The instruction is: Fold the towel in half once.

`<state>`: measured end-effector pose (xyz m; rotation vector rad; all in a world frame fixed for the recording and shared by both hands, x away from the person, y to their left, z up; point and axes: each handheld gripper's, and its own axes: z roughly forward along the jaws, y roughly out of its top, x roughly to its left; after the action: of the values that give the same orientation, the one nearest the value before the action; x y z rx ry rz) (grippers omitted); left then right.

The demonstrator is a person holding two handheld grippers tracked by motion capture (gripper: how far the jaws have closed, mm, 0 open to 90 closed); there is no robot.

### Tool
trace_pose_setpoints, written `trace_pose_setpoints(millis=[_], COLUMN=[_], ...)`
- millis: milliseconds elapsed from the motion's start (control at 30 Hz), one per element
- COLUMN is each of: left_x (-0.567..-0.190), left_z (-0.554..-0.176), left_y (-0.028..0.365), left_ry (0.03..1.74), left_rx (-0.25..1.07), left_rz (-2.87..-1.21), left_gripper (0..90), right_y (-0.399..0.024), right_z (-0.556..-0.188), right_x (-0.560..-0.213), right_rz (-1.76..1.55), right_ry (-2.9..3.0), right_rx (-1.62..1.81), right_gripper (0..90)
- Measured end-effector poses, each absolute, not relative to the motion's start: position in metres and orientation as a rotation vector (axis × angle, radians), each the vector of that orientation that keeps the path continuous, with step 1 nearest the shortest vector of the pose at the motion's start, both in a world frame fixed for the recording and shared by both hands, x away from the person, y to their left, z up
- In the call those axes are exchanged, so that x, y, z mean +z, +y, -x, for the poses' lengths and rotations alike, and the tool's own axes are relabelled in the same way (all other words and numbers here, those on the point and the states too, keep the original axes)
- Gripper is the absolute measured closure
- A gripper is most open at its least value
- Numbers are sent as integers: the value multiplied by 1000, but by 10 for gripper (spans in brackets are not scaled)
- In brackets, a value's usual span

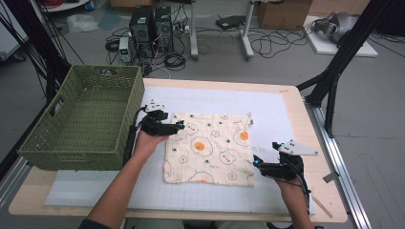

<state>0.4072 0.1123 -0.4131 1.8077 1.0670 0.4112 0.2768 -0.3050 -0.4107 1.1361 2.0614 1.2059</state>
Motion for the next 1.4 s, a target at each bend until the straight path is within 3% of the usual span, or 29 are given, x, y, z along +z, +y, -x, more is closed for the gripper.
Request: trace_pose_setpoints(millis=[200, 400, 767, 867, 1100, 1400], left_x=[-424, -440, -451, -450, -451, -449], left_z=[-424, -436, -438, -437, -437, -438], left_y=[108, 108, 98, 98, 99, 106], left_ry=[1117, 1246, 1233, 1194, 1174, 1199], left_rx=[417, 461, 532, 557, 483, 436], left_rz=[-1870, -1832, -1929, -1963, -1929, -1843], left_gripper=[254, 318, 409, 497, 835, 851], right_y=[-305, -305, -305, -304, -300, -290], right_z=[-277, -278, -279, -281, -295, -365], right_x=[-411, -411, -413, -414, -417, -416], right_rz=[-1126, -1128, -1145, -1153, -1199, -1244], right_ry=[2062, 2052, 2071, 2075, 2124, 2186], right_rx=[1223, 1249, 1253, 1254, 1226, 1117], right_gripper=[111, 111, 112, 112, 111, 112])
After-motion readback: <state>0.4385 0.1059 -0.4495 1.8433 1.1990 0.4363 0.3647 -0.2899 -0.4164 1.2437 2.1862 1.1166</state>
